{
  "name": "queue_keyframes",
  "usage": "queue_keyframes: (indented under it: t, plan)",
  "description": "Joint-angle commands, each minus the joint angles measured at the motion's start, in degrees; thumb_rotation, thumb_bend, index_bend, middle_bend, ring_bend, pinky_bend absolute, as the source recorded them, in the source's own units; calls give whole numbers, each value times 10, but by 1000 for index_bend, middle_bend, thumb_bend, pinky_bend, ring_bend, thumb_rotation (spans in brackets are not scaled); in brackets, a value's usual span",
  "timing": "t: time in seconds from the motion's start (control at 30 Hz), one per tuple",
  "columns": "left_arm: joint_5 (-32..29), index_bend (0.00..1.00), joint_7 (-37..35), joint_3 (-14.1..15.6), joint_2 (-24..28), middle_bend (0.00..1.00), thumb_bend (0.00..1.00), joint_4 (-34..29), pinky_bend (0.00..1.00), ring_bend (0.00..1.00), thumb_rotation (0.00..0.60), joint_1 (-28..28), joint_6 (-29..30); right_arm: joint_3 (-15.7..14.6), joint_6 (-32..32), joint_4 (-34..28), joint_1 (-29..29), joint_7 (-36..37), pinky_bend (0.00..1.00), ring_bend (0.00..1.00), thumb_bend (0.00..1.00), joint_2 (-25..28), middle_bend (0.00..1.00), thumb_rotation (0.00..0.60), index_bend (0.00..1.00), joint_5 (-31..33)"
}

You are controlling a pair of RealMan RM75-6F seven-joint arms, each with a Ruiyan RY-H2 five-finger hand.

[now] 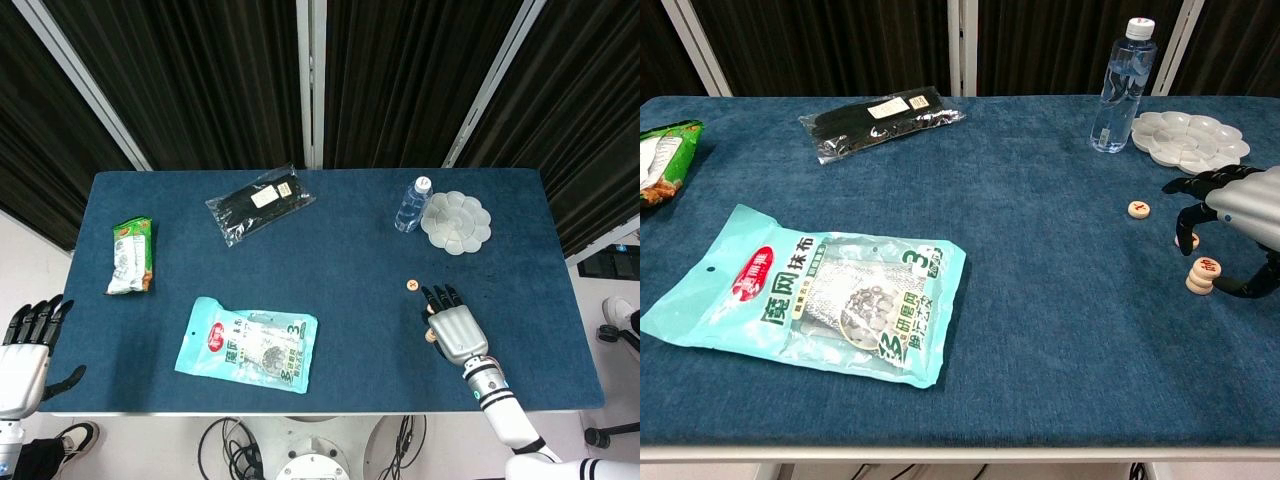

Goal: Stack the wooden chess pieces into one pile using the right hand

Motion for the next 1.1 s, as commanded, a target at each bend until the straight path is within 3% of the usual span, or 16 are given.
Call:
queue_keyframes:
  t: [0.03,0.17,0.3,0.5,0.87,1.1]
  plan:
    - [1,42,-1,0,1,0,190,0,0,0,600,0,0,0,6,-9,-4,8,0,0,258,10,42,600,352,-5]
    - [2,42,-2,1,1,0,190,-1,0,0,600,0,0,-4,-2,-16,-8,42,0,0,317,32,10,600,211,-17]
    - [3,42,0,1,0,0,191,-1,0,0,600,-1,-1,3,13,17,-19,127,0,0,414,35,4,600,168,-63]
    - [2,42,5,2,-2,0,191,-1,0,0,600,-2,-4,21,12,92,-21,189,0,0,325,12,7,600,165,-75]
    - [-4,42,1,0,-3,0,190,3,0,0,600,-3,-9,39,-20,159,-4,190,0,0,172,-33,30,600,329,-60]
    - [-8,42,-3,-1,-4,0,190,6,0,0,600,-4,-11,47,-39,180,7,178,0,0,167,-51,43,600,384,-46]
